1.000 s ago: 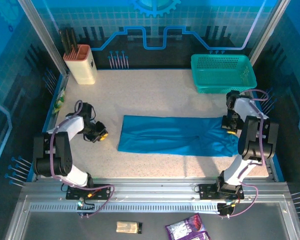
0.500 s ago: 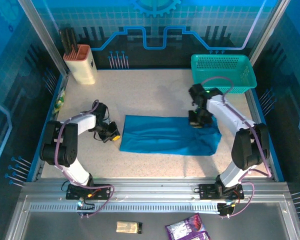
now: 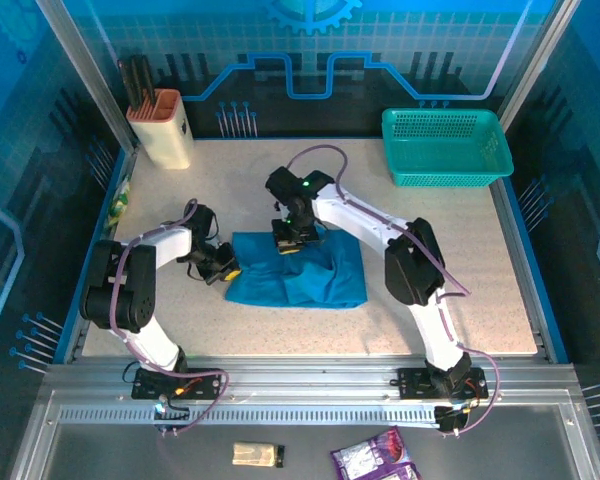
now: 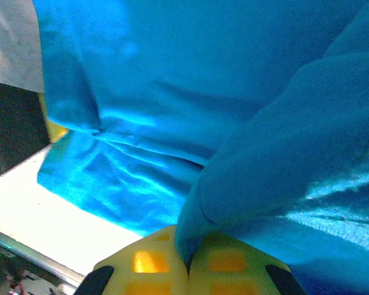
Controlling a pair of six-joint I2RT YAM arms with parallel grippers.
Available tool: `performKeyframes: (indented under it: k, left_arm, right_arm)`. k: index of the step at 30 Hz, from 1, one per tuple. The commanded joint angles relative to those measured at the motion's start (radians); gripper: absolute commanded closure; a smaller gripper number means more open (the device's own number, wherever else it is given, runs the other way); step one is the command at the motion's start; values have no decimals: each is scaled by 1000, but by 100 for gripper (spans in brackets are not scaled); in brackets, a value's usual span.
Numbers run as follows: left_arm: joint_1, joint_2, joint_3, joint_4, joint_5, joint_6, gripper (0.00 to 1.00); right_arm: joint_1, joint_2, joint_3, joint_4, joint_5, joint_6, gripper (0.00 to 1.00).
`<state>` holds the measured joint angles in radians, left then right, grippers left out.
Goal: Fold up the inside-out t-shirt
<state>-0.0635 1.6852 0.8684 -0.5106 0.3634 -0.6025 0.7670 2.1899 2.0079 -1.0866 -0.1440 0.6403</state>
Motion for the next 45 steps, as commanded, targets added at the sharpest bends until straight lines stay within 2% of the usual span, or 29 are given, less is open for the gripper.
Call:
performKeyframes:
  k: [1,6,13,16,23,26,29,30,32,33,35,39,42,45]
  left_arm:
    - [-13,33,-18,40,-1,5,100]
    - [-15,41,-28,40,-11,7,100]
    - [-15,21,-29,25,-35,7,100]
    - [-15,22,-25,23,-35,7,100]
    - [-15,-2,-16,-4,-43,4,100]
    - [-13,-105,-6,-96,-124,-5,97]
    - [2,-238,-5,-231,-281,-22,94]
    - [14,-283,-9,-264,-314,-22,92]
    - [36,-358,-19,-310,-339,-21,87]
    - [45,-390,-23,-324,-339,-15,85]
    - [53,-425,-18,-348,-332,-4,83]
    - [47,-433,-2,-354,-254,9,84]
    - [21,-432,-17,-321,-194,-9,85]
    - [-15,-422,-44,-278,-138,-40,87]
  right_arm:
    - [8,43,100,-36,-62,28,100]
    - [16,52,159,-43,-122,22,100]
    - [18,-106,66,-50,-135,0,100]
    - [21,-135,57,-48,-190,-9,100]
    - [42,-26,131,-22,-291,-18,100]
    - [50,46,187,9,-329,-11,100]
    - [55,98,215,97,-366,8,96]
    - [55,113,223,138,-400,12,92]
    - [58,131,231,215,-458,18,67]
    - [59,131,232,248,-483,17,59]
    - [58,124,224,291,-501,10,51]
    - [33,75,186,309,-491,-24,46]
    - [-4,20,113,321,-450,-45,46]
    - [-54,0,61,255,-370,-93,48]
